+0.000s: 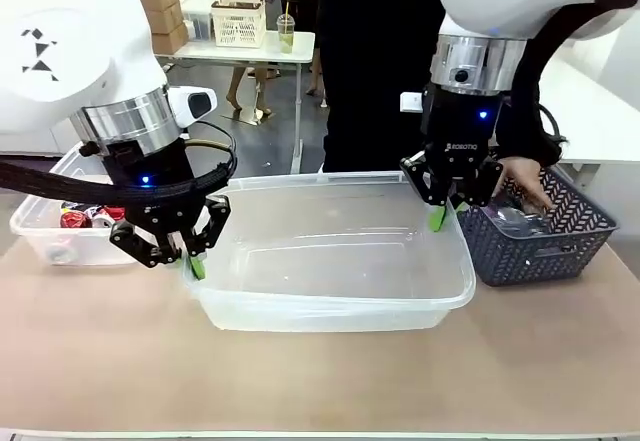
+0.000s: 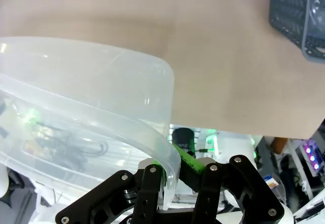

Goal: Sort the waste into each basket.
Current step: Offer the picked Organizing box to the human.

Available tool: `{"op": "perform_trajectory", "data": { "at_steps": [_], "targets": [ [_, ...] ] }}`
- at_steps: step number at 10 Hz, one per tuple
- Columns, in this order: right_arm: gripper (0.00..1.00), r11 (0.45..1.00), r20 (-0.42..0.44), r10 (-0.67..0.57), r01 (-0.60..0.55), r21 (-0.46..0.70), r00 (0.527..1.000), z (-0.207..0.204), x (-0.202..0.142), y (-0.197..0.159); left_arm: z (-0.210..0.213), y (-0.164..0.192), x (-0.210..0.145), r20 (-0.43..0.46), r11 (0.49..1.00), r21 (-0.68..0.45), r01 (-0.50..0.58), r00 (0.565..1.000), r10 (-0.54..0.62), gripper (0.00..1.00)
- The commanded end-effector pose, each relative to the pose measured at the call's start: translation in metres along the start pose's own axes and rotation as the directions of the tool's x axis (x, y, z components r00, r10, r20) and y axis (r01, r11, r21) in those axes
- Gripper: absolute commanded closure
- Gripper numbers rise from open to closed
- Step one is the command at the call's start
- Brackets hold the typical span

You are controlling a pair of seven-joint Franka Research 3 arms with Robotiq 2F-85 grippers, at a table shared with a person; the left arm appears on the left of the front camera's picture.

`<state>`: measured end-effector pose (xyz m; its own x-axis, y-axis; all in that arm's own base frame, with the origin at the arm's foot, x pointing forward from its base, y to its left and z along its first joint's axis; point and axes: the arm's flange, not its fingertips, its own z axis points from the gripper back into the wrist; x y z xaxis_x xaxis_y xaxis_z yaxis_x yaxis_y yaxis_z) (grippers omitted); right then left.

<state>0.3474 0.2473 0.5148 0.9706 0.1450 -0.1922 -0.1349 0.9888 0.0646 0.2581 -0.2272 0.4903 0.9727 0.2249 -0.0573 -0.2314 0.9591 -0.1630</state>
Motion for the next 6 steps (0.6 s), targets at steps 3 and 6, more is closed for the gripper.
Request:
{"op": "perform_trajectory", "data": {
  "at_steps": [3, 6],
  "targets": [
    [1.00, 1.000, -0.001, 0.003, -0.003, -0.003, 1.000, 0.0000, -0.0092, -0.0004, 0.0014, 0.0009, 0.0064, -0.001, 1.000, 0.000, -0.020, 1.000, 0.020, 1.00],
    [1.00, 1.000, -0.001, 0.003, -0.003, -0.003, 1.000, 0.0000, -0.0092, -0.0004, 0.0014, 0.0009, 0.0064, -0.001, 1.000, 0.000, -0.020, 1.000, 0.020, 1.00]
  ]
}}
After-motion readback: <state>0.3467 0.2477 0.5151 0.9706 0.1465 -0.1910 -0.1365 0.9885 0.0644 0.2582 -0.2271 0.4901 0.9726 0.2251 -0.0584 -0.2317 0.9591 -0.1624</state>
